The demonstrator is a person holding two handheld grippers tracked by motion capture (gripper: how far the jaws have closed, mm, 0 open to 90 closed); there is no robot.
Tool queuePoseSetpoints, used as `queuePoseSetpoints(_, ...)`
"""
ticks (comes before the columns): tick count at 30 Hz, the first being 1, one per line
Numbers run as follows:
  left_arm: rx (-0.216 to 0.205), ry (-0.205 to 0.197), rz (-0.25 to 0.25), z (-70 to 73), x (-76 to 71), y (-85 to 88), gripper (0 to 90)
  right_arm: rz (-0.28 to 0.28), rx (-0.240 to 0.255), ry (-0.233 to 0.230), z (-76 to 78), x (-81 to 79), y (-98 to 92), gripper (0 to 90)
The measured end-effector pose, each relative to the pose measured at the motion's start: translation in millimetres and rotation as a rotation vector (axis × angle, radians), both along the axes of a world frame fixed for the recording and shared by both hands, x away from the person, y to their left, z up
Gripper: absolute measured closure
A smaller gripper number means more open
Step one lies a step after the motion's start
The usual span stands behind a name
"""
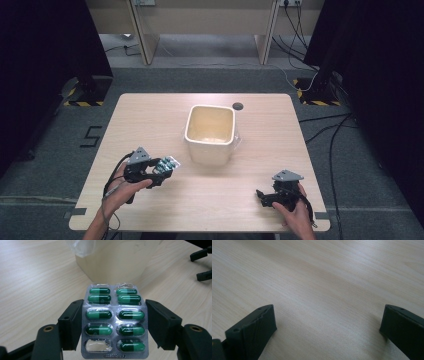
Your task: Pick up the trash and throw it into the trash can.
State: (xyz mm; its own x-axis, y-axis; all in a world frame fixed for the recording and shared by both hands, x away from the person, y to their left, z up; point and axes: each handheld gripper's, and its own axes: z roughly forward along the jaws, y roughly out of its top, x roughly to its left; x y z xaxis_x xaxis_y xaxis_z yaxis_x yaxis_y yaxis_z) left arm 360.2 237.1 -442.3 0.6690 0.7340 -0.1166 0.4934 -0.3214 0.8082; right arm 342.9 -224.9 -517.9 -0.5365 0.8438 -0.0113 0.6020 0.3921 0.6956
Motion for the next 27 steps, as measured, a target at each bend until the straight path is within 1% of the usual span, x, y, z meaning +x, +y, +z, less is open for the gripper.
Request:
queuePoseSetpoints(6, 0.002, -0.022, -0.010, 14.7, 8.3, -2.8, 33.7, -0.001, 0.001, 0.000, 0.0, 0.0, 0.1, 0.2)
queuePoseSetpoints(7, 0.002, -0.022, -0.010, 14.7, 8.3, -2.8, 33.7, -0.001, 0.002, -0.001, -0.1, 0.0, 0.2, 0.2)
queuePoseSetpoints(10, -0.005, -0.033, -0.018, 25.4, 14.3, -3.9, 33.7, -0.001, 0.002, -0.001, -0.2, 0.0, 0.1, 0.2)
queuePoseSetpoints(12, -0.007, -0.033, -0.020, 27.8, 15.7, -4.1, 33.7, -0.001, 0.002, -0.002, -0.2, 0.0, 0.1, 0.3)
queuePoseSetpoints(14, -0.013, -0.034, -0.023, 33.1, 19.6, -5.2, 33.7, 0.000, 0.000, 0.000, 0.0, 0.0, 0.0, 0.2)
queuePoseSetpoints(16, -0.015, -0.035, -0.026, 34.3, 20.2, -6.0, 33.7, -0.001, 0.001, 0.000, 0.0, 0.0, 0.0, 0.3)
queuePoseSetpoints(18, -0.011, -0.035, -0.038, 39.7, 20.8, -8.9, 33.7, -0.001, 0.002, -0.001, -0.2, 0.0, 0.1, 0.2)
queuePoseSetpoints(21, -0.011, -0.042, -0.044, 42.7, 21.8, -10.3, 33.7, -0.001, 0.001, 0.000, 0.0, 0.0, 0.1, 0.2)
queuePoseSetpoints(24, -0.016, -0.043, -0.057, 51.9, 25.7, -12.3, 33.7, -0.004, 0.003, 0.003, 0.0, -0.2, 0.3, 0.2)
queuePoseSetpoints(25, -0.016, -0.043, -0.057, 51.9, 25.7, -12.3, 33.7, -0.005, 0.004, 0.004, 0.1, -0.3, 0.4, 0.3)
queuePoseSetpoints(27, -0.014, -0.053, -0.061, 59.9, 29.4, -14.2, 33.7, -0.006, 0.004, 0.004, 0.1, -0.3, 0.4, 0.3)
